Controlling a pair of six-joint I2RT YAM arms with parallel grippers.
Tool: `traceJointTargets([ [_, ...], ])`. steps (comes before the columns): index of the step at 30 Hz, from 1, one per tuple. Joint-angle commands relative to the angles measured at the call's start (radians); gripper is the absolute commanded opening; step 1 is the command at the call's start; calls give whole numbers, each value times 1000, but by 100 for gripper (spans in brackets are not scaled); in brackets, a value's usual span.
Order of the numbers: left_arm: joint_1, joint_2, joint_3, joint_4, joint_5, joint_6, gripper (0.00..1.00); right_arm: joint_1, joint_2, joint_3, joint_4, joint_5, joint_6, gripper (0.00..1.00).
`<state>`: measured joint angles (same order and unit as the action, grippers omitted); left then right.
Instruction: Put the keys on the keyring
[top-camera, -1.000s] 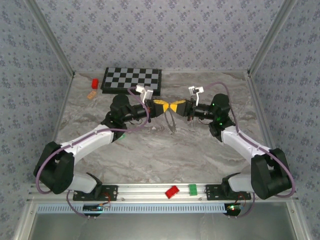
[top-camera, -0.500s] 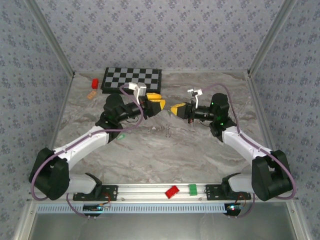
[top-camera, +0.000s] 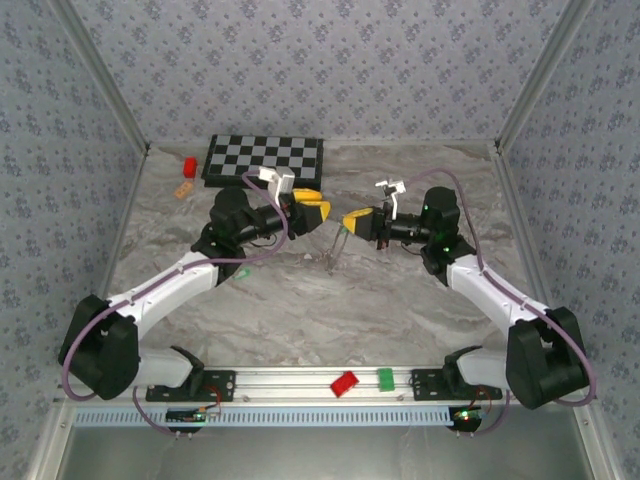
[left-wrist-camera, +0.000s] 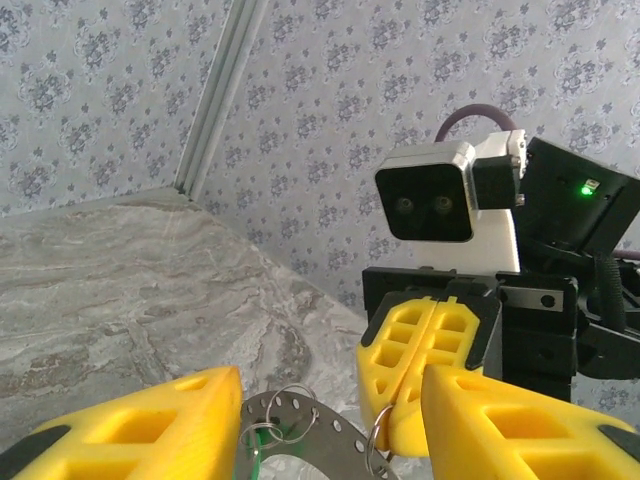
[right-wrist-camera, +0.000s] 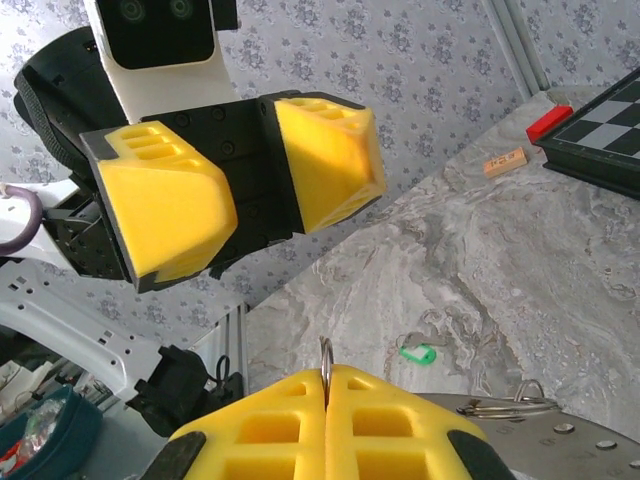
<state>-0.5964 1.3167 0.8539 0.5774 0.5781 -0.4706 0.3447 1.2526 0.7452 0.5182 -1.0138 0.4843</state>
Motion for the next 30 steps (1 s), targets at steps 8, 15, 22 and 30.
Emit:
traceJointTargets([
  [8,7,-41,-10,-105,-138,63,55,4,-45,18,-28,40,-60,0],
  [15,20,-120,-67,-294,-428,100,58,34,-111,-35,-109,161,-138,0],
  [22,60,-175,-166,-516,-712,45,60,65,-195,-104,-171,254,-189,0],
  [30,200,-173,-225,-767,-800,-176,61,81,-280,-170,-130,299,-172,0],
])
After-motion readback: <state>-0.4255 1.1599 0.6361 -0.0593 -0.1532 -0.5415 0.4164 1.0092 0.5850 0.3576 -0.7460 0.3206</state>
